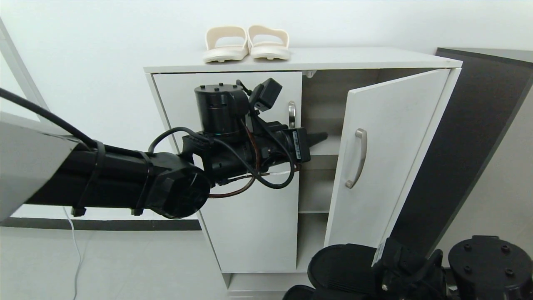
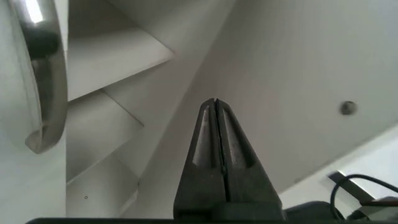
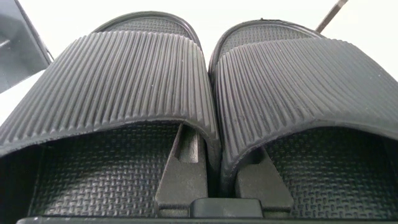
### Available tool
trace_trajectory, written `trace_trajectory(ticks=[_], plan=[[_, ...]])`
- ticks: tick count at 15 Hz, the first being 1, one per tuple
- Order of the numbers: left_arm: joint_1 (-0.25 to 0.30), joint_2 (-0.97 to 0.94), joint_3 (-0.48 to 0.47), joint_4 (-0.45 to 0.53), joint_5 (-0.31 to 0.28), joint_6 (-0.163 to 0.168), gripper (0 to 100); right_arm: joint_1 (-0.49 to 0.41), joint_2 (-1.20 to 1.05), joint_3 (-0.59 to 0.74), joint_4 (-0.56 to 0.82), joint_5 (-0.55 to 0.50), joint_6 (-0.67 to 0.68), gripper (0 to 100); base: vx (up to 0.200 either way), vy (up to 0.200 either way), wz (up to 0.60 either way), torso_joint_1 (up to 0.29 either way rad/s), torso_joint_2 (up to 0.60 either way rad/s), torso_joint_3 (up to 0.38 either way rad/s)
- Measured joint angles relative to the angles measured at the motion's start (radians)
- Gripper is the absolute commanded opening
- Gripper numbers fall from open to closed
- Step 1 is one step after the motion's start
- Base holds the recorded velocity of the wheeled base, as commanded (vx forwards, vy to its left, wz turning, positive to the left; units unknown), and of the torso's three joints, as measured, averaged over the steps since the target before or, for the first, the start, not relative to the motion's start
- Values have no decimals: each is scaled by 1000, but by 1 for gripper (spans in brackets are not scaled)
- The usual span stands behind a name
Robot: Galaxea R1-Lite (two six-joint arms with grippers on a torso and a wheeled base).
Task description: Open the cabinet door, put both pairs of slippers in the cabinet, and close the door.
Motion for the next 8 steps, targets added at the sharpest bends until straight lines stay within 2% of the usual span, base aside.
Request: trace_trajectory(ticks=[4,8], plan=[[-14,37,-30,0,0,-1,0,17,0,17,-6,0,-1,0,-200,0,0,0,1,7],[-82,25,10,-35,36,0,0,20,0,26,-7,1,-17,0,-200,0,0,0,2,0]])
